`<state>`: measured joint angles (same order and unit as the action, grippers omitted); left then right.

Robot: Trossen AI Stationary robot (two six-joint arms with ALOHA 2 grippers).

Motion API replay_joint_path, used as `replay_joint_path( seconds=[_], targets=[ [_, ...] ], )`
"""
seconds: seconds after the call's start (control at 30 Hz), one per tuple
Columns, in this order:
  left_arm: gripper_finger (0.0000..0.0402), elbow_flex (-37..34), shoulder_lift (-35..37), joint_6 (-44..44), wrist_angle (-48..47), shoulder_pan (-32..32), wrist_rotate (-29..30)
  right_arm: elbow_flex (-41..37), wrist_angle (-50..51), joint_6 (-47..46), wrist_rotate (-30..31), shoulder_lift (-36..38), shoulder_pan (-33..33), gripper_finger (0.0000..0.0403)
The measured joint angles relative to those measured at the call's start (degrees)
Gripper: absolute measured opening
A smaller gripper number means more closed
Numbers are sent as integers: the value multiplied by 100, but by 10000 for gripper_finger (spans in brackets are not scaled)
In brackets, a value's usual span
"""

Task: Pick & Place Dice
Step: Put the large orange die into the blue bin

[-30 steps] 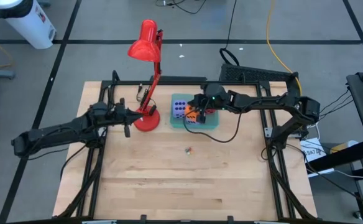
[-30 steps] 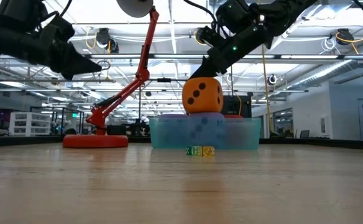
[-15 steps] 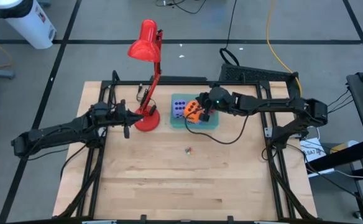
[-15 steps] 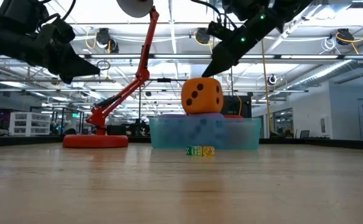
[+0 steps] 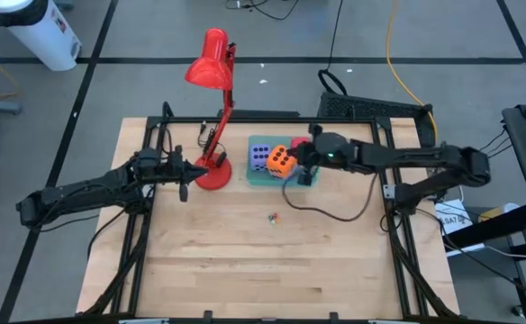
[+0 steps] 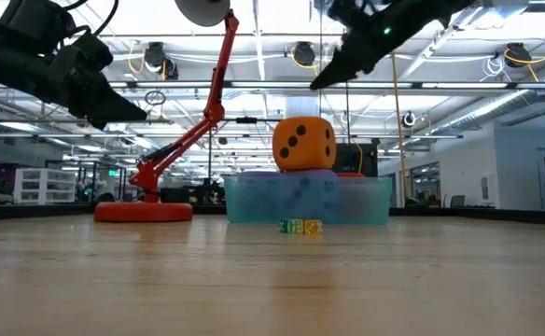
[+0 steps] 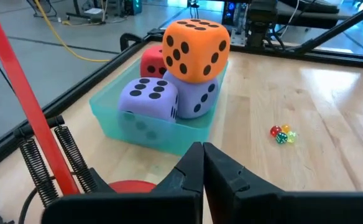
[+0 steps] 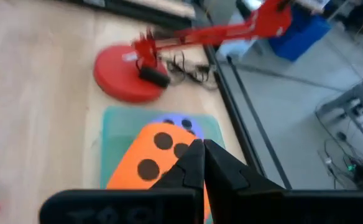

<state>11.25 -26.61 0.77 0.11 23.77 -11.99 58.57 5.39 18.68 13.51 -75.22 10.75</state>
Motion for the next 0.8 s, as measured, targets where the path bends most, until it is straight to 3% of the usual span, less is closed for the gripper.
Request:
replay_joint_path(
  seconds=[0.1, 0.37, 0.5, 0.8],
  targets=[
    [10, 0, 0, -43, 1, 0, -2, -464, -288, -117, -63, 571, -45, 0],
    [4, 0, 0, -94, 61, 0, 0, -2460, -2102, -192, -1209, 1680, 52, 0],
    [19, 0, 0, -109, 206, 0, 1, -2924, -2623, -394, -1232, 1664, -11, 0],
    [30, 2, 0, -109, 480, 0, 4, -2903, -3119, -487, -1695, 941, -24, 0]
  ],
)
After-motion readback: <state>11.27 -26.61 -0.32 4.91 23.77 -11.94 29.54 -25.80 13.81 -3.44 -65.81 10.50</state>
